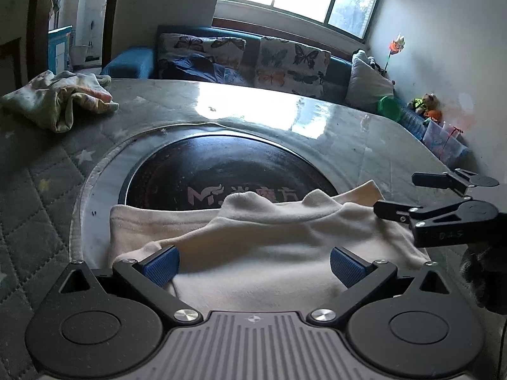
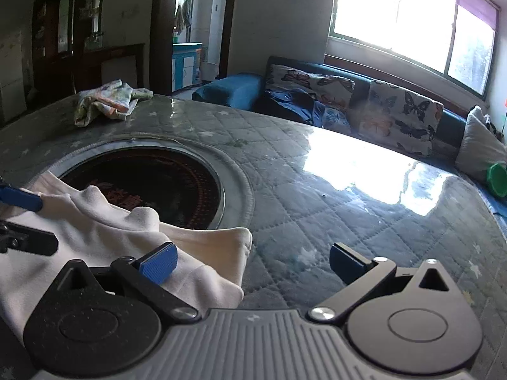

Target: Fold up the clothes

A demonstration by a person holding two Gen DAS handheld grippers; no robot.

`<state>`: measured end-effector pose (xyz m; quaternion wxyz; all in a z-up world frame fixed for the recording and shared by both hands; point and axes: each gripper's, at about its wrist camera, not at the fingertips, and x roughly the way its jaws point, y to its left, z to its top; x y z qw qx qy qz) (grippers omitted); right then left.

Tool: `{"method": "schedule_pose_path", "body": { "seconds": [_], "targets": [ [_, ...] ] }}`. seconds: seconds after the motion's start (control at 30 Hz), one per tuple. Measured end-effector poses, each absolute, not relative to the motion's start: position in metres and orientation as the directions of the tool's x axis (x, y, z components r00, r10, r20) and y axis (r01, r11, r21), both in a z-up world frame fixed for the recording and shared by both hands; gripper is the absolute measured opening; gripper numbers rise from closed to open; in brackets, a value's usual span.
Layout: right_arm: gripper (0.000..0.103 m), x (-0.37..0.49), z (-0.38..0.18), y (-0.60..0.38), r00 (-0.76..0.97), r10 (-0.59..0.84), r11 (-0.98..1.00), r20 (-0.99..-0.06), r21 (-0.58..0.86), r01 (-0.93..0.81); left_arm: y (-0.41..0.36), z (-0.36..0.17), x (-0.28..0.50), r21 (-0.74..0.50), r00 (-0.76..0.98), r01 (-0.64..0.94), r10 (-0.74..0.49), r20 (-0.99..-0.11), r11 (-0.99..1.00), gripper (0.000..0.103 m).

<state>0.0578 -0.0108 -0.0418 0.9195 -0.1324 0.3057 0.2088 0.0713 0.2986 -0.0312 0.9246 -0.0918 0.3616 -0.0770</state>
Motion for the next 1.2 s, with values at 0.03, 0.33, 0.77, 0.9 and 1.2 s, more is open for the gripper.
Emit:
{"method": "schedule_pose_path", "body": {
  "seconds": [0.03,0.33,0.77,0.9,1.2],
  "targets": [
    [0.103,0.06,-0.043,-0.01,0.724,0.302,0.876,-0.62,-0.118,-0.467,0.298,-0.031,0.071,-0.224,0.727,0.077,-0.208,-0.655,0.972,0.103],
    [0.103,0.066,-0.054,0.005,0.696,0.328,0.858,-0.639,-0.107,-0.502,0.294,-0.033,0.075,-0.207,0.726,0.071,-0.193,-0.66,0.976,0.103],
    [0.103,0.048,-0.036,-0.001,0.693,0.374,0.85,-0.616,-0.071,-0.522,0.306,-0.012,0.049,-0.175,0.774,0.03,-0.134,-0.619,0.984,0.103],
    [0.103,0.034,-0.032,0.004,0.683,0.387,0.838,-0.62,-0.074,-0.541,0.316,-0.004,0.038,-0.155,0.792,-0.007,-0.089,-0.604,0.988,0.103],
    [0.103,-0.001,-0.028,0.026,0.601,0.485,0.783,-0.635,0.009,-0.622,0.342,-0.005,0.014,-0.144,0.792,-0.112,0.001,-0.611,0.983,0.103]
  ]
}}
